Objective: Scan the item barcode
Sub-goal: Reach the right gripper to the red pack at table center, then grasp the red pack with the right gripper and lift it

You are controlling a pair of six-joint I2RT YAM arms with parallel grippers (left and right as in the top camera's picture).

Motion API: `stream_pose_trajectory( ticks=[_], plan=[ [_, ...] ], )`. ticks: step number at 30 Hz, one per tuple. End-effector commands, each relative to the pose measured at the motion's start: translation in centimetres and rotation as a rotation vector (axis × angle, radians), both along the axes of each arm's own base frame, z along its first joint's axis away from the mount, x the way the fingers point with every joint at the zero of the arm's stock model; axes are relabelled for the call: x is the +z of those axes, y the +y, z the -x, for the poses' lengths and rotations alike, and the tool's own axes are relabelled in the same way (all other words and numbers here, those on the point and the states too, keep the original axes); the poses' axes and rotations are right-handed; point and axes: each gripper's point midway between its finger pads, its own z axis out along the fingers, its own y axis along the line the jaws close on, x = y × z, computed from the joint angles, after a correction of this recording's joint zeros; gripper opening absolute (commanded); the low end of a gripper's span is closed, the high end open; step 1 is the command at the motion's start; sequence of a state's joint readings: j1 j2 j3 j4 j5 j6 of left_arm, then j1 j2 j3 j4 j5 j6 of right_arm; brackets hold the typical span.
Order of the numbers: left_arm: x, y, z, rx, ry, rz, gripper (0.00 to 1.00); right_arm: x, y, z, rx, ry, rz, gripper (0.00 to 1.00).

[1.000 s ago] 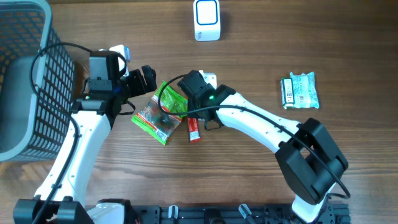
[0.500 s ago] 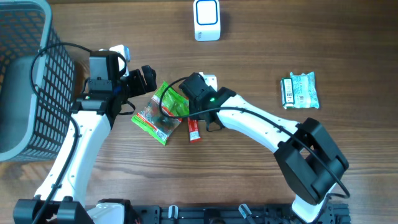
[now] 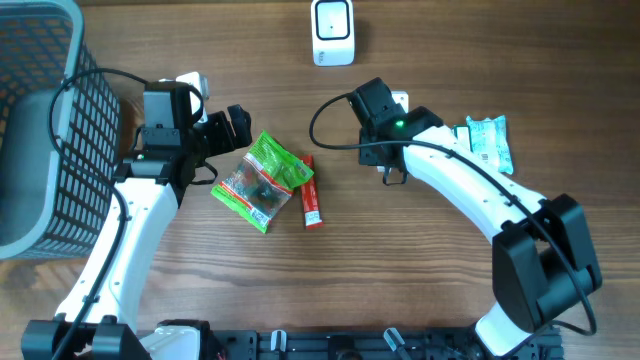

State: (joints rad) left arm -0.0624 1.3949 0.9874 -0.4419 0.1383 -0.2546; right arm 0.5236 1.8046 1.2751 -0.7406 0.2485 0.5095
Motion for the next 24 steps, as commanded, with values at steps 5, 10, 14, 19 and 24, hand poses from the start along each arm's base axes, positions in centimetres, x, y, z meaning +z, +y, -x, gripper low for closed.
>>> stream_pose_trajectory(
  ticks=[5, 10, 14, 19, 24],
  plan=[
    [0.6, 0.3, -0.2, -0.001, -0.02, -0.013, 1.0, -2.4, -1.2, 1.3, 0.031, 0.008, 0.059, 0.23],
    [0.6, 0.3, -0.2, -0.001, -0.02, -0.013, 1.0, -2.6, 0.6, 1.6, 0.061, 0.034, -0.037, 0.32],
    [0.6, 0.3, -0.2, -0.001, -0.02, -0.013, 1.0, -2.6, 2.6, 1.9, 0.096, 0.059, -0.141, 0.49],
    [0.6, 0.3, -0.2, -0.001, -0.02, -0.013, 1.0, -2.6, 3.8, 2.2, 0.119, 0.079, -0.206, 0.53],
    [0.6, 0.3, -0.2, -0.001, -0.02, -0.013, 1.0, -2.5, 4.0, 2.2, 0.121, 0.078, -0.215, 0.54]
  ],
)
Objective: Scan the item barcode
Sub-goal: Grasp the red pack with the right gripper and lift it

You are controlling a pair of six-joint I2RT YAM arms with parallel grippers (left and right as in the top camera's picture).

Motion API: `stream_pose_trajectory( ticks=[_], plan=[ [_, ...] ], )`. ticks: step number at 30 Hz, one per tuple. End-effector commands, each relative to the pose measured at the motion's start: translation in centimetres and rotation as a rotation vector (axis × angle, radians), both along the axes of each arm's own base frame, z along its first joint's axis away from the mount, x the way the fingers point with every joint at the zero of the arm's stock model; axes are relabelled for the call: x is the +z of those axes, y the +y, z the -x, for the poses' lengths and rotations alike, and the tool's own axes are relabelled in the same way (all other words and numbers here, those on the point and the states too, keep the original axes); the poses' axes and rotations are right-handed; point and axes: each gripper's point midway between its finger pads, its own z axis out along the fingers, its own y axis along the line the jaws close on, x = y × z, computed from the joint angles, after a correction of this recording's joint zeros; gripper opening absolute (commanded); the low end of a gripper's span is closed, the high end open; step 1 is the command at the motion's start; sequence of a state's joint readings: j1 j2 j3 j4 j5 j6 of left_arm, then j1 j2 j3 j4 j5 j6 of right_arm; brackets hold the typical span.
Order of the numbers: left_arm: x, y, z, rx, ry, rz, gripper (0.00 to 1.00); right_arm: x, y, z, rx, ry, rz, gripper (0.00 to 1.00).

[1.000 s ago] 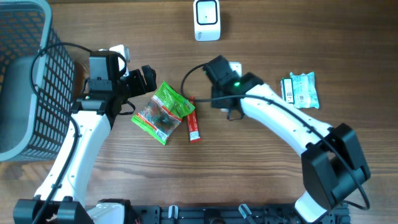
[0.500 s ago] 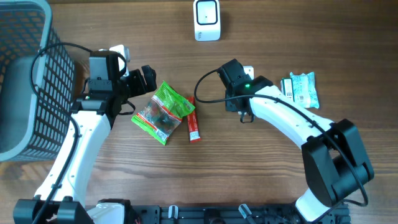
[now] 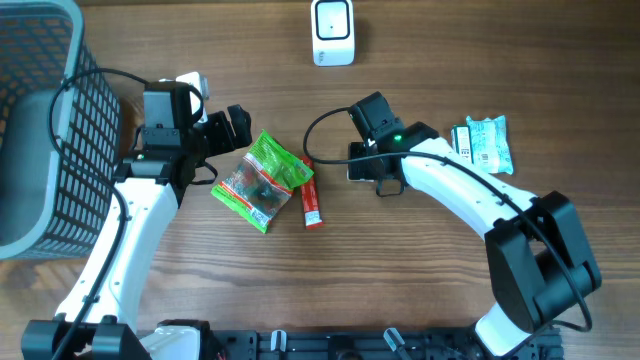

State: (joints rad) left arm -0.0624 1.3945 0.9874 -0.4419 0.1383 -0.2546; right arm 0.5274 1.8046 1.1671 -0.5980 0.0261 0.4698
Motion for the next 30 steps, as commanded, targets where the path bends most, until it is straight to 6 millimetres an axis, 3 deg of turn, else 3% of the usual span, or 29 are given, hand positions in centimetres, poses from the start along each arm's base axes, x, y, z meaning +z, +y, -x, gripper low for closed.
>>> stream_pose_trajectory(
  ticks=[1, 4, 7, 13, 20, 26, 30],
  plan=[
    [0.6, 0.3, -0.2, -0.001, -0.02, -0.013, 1.0, 0.3, 0.5, 0.2, 0.008, 0.003, -0.029, 0.55],
    [0.6, 0.3, -0.2, -0.001, -0.02, -0.013, 1.0, 0.4, 0.3, -0.1, -0.007, 0.009, -0.055, 0.62],
    [0.6, 0.3, -0.2, -0.001, -0.02, -0.013, 1.0, 0.4, -0.5, -0.6, -0.03, 0.032, -0.1, 0.59],
    [0.6, 0.3, -0.2, -0.001, -0.02, -0.013, 1.0, 0.6, -0.2, -0.7, -0.029, 0.048, -0.151, 0.46],
    [0.6, 0.3, -0.2, -0.001, -0.02, -0.013, 1.0, 0.5, -1.3, -1.5, -0.06, 0.038, -0.157, 0.46],
    [0.6, 0.3, -0.2, -0.001, -0.02, -0.013, 1.0, -1.6, -1.5, -1.2, -0.069, 0.097, -0.147, 0.46],
    [0.6, 0.3, -0.2, -0.001, -0.02, -0.013, 1.0, -3.1, -1.7, -1.1, -0.046, 0.116, -0.124, 0.33]
  ],
)
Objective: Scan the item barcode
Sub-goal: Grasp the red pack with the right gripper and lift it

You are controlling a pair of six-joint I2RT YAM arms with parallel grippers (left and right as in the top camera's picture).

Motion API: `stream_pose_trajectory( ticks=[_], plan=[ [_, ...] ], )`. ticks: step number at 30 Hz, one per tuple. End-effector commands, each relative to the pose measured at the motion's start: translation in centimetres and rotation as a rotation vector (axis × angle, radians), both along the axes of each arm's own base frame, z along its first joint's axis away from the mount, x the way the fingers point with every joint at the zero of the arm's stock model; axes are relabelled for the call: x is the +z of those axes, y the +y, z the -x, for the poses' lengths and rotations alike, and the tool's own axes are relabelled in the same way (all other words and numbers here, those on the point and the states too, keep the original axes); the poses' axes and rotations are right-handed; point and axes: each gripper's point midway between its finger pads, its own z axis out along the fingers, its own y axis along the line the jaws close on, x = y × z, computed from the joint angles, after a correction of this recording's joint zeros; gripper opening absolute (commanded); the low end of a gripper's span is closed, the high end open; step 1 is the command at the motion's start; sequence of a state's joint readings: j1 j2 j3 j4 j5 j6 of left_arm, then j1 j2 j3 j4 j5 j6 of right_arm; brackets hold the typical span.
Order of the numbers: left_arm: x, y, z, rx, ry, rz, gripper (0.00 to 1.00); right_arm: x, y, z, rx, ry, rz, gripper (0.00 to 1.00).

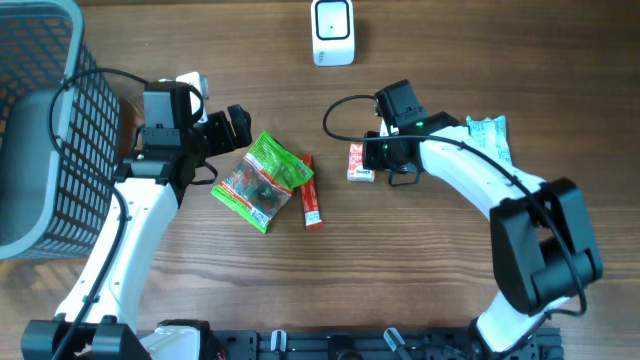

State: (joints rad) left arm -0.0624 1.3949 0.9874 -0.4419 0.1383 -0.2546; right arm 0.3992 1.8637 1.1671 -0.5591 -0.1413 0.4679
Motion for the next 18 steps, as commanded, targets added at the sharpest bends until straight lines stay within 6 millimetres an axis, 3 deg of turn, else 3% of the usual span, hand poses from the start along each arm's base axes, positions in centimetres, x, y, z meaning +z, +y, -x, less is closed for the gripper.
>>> stream_pose_trajectory(
  ticks=[1, 13, 18],
  plan=[
    [0.6, 0.3, -0.2, -0.001, -0.02, -0.013, 1.0, -1.3, 0.1, 0.3, 0.032, 0.021, 0.005, 0.33],
    [0.6, 0.3, -0.2, -0.001, -0.02, -0.013, 1.0, -1.2, -0.5, 0.2, 0.06, 0.022, 0.006, 0.33],
    [0.6, 0.3, -0.2, -0.001, -0.02, -0.013, 1.0, 0.6, 0.4, 0.0, 0.113, 0.021, -0.154, 0.33]
  ],
)
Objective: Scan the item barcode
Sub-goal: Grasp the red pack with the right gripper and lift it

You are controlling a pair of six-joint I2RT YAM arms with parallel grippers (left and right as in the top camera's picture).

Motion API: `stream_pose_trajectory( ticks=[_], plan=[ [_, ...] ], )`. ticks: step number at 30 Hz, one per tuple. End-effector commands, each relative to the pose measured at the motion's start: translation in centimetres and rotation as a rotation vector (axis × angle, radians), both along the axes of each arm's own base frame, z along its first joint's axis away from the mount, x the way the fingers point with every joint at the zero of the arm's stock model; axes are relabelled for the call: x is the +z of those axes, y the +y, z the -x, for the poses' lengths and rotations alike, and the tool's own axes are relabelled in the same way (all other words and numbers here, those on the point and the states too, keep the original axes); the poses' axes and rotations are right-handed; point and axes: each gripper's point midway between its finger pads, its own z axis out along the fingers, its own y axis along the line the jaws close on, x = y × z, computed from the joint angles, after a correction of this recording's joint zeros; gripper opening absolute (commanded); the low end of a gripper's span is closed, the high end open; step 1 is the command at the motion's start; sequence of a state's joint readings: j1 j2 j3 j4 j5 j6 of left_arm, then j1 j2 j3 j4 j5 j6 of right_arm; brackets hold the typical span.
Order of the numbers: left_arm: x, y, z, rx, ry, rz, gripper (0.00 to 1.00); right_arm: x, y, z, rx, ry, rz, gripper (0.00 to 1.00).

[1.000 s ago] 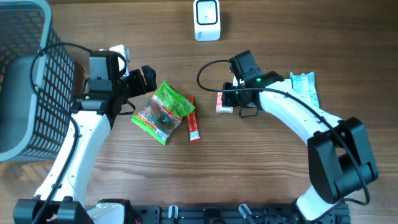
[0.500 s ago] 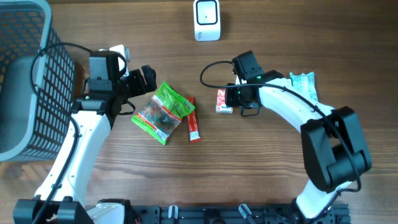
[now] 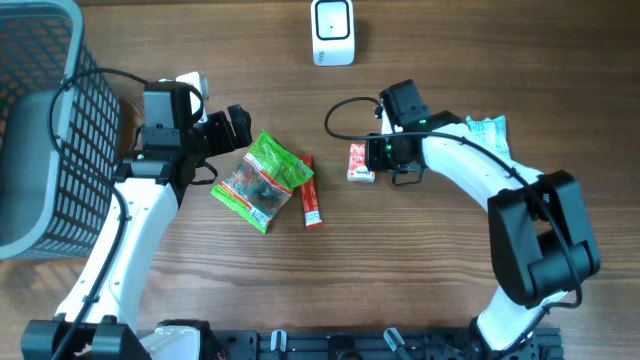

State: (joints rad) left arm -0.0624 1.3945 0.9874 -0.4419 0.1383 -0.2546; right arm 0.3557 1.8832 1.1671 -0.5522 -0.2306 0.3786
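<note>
A white barcode scanner (image 3: 332, 32) stands at the far middle of the table. A small red-and-white packet (image 3: 360, 162) lies flat on the wood below and right of it. My right gripper (image 3: 380, 157) sits just right of the packet, its fingers appearing open and pointing toward it without gripping it. My left gripper (image 3: 232, 124) hovers open at the upper left of a green snack bag (image 3: 262, 180), holding nothing.
A red stick pack (image 3: 311, 203) lies beside the green bag. Pale green packets (image 3: 485, 143) lie at the right, partly under my right arm. A grey mesh basket (image 3: 40, 130) fills the far left. The right arm's cable (image 3: 340, 110) loops toward the scanner.
Hardly anything differs. My right gripper has edged very slightly to the right of the red-and-white packet, which lies where it did. The left arm is still.
My right gripper was first close below the scanner, with something white at its tip. Then it was lower and further left, over the spot where the red-and-white packet now lies. After that the packet lay free with the gripper drawn back to its right, as now.
</note>
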Motion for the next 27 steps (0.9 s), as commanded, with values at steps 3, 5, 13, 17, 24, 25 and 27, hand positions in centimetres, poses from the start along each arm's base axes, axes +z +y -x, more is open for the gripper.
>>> stream_pose_trajectory(
  ticks=[3, 5, 13, 17, 24, 25, 27],
  plan=[
    [0.57, 0.34, -0.18, -0.001, -0.02, -0.013, 1.0, 1.04, 0.0, 0.1, 0.047, 0.01, -0.097, 0.33],
    [0.57, 0.34, -0.18, -0.001, -0.02, -0.013, 1.0, 1.0, -0.01, 0.24, 0.046, 0.016, -0.096, 0.33],
    [0.57, 0.34, -0.18, -0.001, -0.02, -0.013, 1.0, 0.85, -0.15, 0.32, 0.045, 0.019, -0.086, 0.33],
    [0.57, 0.34, -0.18, -0.001, -0.02, -0.013, 1.0, 0.93, -0.05, 0.09, 0.044, 0.009, -0.091, 0.34],
    [0.57, 0.34, -0.18, -0.001, -0.02, -0.013, 1.0, 0.97, -0.02, 0.01, 0.043, 0.006, -0.092, 0.47],
    [0.57, 0.34, -0.18, -0.001, -0.02, -0.013, 1.0, 0.98, -0.01, 0.01, 0.043, 0.006, -0.092, 0.46],
    [0.57, 0.34, -0.18, -0.001, -0.02, -0.013, 1.0, 1.04, 0.16, 0.09, 0.048, 0.009, -0.103, 0.45]
  ],
)
